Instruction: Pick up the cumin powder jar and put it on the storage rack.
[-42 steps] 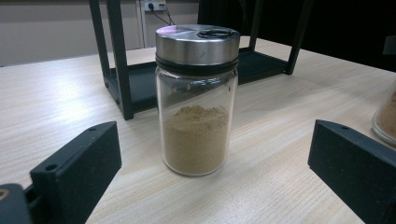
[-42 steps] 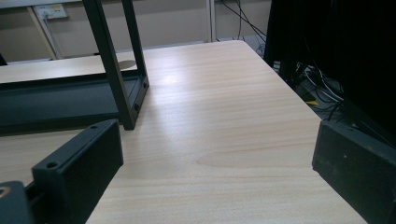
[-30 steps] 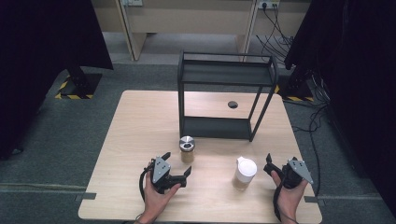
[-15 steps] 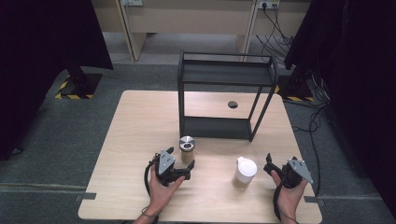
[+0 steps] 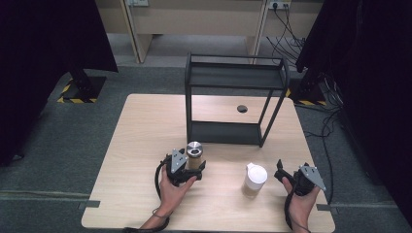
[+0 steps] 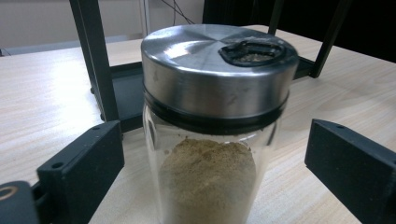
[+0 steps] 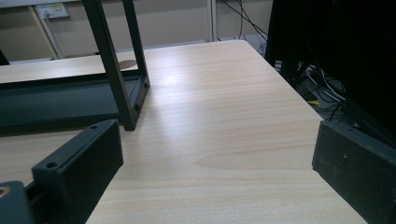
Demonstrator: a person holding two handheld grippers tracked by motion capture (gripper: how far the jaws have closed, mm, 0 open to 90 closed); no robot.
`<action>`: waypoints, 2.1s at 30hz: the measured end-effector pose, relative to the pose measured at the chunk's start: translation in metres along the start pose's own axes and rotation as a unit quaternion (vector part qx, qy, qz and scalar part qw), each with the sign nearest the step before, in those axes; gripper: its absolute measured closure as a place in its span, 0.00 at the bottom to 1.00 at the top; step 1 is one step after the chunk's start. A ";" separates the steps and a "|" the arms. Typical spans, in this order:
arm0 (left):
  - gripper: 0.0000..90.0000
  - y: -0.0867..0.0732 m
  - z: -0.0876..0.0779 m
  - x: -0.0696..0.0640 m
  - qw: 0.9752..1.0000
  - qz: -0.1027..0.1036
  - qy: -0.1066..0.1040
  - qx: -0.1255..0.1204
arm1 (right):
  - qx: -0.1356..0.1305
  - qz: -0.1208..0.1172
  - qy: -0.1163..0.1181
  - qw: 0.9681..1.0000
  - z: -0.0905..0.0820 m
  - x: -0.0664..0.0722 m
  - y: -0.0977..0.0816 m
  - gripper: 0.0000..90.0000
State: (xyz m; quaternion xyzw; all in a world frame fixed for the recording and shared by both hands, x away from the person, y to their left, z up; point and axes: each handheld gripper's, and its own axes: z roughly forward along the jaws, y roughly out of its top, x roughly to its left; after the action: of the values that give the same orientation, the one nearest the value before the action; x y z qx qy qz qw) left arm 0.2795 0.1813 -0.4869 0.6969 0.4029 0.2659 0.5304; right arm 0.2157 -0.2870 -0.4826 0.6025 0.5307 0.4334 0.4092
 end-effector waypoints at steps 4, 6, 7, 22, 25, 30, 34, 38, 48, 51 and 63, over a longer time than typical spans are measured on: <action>0.11 0.003 0.004 0.003 1.000 -0.008 -0.001 0.005 | 0.000 0.000 0.001 1.000 0.000 0.000 0.000 0.02; 0.12 0.005 0.008 0.004 1.000 -0.003 0.001 0.010 | 0.001 0.000 0.001 1.000 0.000 0.000 0.000 0.02; 0.13 0.005 0.008 0.004 1.000 -0.003 0.001 0.010 | 0.001 0.000 0.001 1.000 0.000 0.000 0.000 0.02; 0.34 0.007 0.011 0.000 1.000 0.012 0.006 0.013 | 0.002 -0.004 0.001 1.000 0.000 0.000 0.000 0.02; 0.34 0.007 0.011 0.000 1.000 0.012 0.007 0.011 | 0.002 -0.005 0.001 1.000 0.000 0.000 0.000 0.02; 0.34 0.005 0.010 -0.001 1.000 0.011 0.009 0.006 | 0.002 -0.005 0.002 1.000 0.000 0.000 0.000 0.02; 0.34 0.001 0.006 0.000 1.000 0.009 0.008 -0.006 | 0.002 -0.006 0.002 1.000 0.000 0.001 0.000 0.02; 0.34 -0.002 0.004 -0.001 1.000 0.009 0.007 -0.015 | 0.001 -0.007 0.002 1.000 0.000 0.001 0.000 0.02; 0.34 0.012 -0.010 -0.004 0.998 0.021 0.004 -0.052 | 0.002 -0.011 0.001 1.000 0.000 0.002 0.000 0.02; 0.34 0.018 -0.014 -0.004 0.998 0.026 0.003 -0.062 | 0.002 -0.011 0.001 1.000 0.000 0.002 0.000 0.02; 0.34 0.041 -0.027 -0.008 0.994 0.036 -0.003 -0.099 | 0.003 -0.011 0.001 1.000 0.000 0.002 0.001 0.02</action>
State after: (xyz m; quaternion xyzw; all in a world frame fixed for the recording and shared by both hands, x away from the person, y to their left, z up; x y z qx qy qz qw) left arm 0.2654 0.1843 -0.4391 0.6561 0.3479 0.3211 0.5877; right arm 0.2163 -0.2855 -0.4819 0.5971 0.5390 0.4280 0.4120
